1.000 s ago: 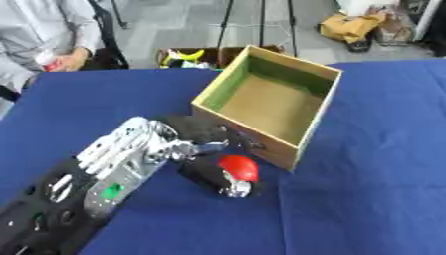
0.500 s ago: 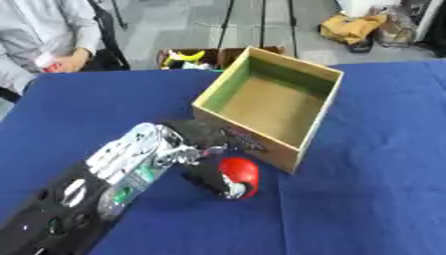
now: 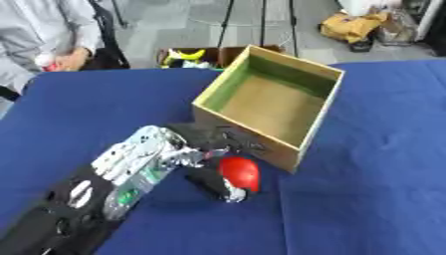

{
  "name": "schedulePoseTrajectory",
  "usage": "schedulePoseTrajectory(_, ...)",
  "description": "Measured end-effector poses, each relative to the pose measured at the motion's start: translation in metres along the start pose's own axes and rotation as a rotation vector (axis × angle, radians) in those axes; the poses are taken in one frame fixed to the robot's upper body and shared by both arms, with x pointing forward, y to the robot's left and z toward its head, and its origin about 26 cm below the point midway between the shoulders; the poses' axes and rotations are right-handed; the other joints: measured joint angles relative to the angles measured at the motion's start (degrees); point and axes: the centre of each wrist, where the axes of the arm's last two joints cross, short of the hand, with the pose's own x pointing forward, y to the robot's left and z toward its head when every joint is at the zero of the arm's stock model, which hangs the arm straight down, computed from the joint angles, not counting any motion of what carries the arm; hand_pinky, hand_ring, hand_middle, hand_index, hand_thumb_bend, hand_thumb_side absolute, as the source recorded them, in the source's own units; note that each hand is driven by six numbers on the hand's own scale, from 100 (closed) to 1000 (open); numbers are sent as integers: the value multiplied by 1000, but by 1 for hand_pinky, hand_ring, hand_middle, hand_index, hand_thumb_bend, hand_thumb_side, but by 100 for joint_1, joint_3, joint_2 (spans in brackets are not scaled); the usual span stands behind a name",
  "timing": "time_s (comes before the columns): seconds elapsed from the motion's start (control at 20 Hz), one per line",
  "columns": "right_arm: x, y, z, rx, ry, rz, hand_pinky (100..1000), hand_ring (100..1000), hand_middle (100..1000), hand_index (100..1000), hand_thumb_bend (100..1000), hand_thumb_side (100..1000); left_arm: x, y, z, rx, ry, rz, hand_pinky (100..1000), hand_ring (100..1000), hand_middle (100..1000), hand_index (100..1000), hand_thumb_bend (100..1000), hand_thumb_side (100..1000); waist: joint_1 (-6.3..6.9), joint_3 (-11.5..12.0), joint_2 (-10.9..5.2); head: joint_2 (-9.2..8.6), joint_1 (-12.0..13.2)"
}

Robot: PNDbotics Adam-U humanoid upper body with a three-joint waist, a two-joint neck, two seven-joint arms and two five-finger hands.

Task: Pick up objects on the table and place them in the box.

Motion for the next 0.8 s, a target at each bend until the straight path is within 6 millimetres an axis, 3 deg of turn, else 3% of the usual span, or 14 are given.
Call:
schedulePoseTrajectory(0.25,0,0,0,1,-1,-1,771,799,768,760,100,1000,-2,-1,-3,-8,-1,37,325,610,834,960,501,849,0,-10,20,-21,0)
schedulePoseTrajectory(0.4,0,0,0,4,-1,-1,771,798,768,759,100,1000,-2,-1,-4,1,6,52,308,608,826,949,453,822,0,-12,24,-41,0)
schedulePoseTrajectory(0.8,0,0,0,9,0,3,773,799,767,757,100,1000,-6,-6,-11,-4,28,76,381,702,895,981,357,725,0,-1,52,-41,0)
